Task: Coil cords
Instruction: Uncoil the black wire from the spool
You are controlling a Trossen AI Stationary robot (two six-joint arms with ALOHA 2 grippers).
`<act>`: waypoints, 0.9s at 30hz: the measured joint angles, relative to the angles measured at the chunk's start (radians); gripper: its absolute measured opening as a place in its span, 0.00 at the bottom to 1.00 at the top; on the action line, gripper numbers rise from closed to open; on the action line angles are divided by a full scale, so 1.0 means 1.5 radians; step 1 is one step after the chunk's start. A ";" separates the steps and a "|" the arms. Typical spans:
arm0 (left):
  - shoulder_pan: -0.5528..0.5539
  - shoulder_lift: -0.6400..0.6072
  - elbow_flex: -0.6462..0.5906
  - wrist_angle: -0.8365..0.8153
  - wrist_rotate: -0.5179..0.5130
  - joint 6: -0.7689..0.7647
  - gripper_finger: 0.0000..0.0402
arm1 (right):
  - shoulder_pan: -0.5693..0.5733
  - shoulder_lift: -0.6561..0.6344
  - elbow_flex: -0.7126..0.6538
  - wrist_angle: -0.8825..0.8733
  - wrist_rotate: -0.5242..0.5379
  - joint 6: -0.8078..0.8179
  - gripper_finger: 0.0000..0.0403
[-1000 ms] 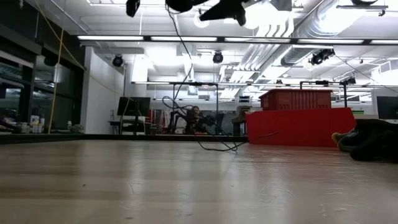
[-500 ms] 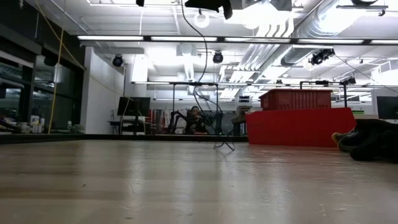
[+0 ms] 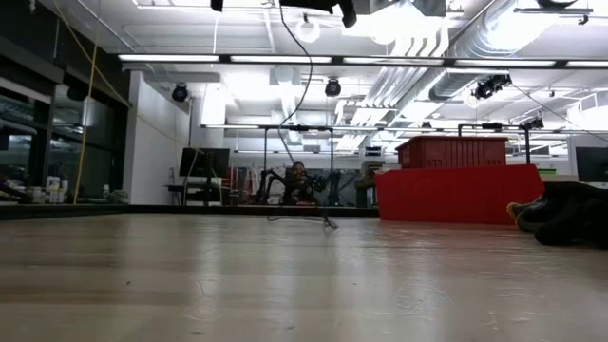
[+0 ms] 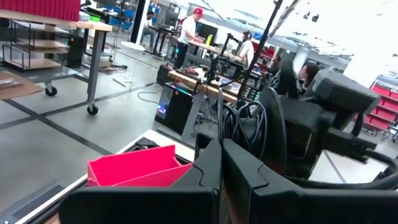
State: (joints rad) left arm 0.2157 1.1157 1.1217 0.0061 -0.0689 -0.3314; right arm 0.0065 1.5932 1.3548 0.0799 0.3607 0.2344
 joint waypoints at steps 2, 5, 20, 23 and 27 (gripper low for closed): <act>0.000 0.002 0.000 0.000 0.000 0.000 0.00 | 0.000 0.000 0.000 0.000 -0.002 0.000 0.18; 0.000 0.004 0.000 0.005 0.000 -0.002 0.00 | 0.000 0.000 0.000 0.004 -0.003 0.018 0.07; 0.000 0.023 0.000 0.048 0.001 -0.006 0.00 | 0.000 0.000 0.000 0.011 0.002 0.052 0.25; 0.000 0.024 0.000 0.048 0.002 -0.005 0.00 | 0.000 0.000 0.000 0.013 -0.002 0.038 0.22; 0.000 0.024 0.000 0.045 0.002 -0.001 0.00 | 0.006 0.000 0.000 0.013 -0.002 0.037 0.03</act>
State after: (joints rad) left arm 0.2157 1.1513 1.1217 0.0739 -0.0658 -0.3326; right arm 0.0157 1.5929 1.3548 0.0994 0.3573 0.2902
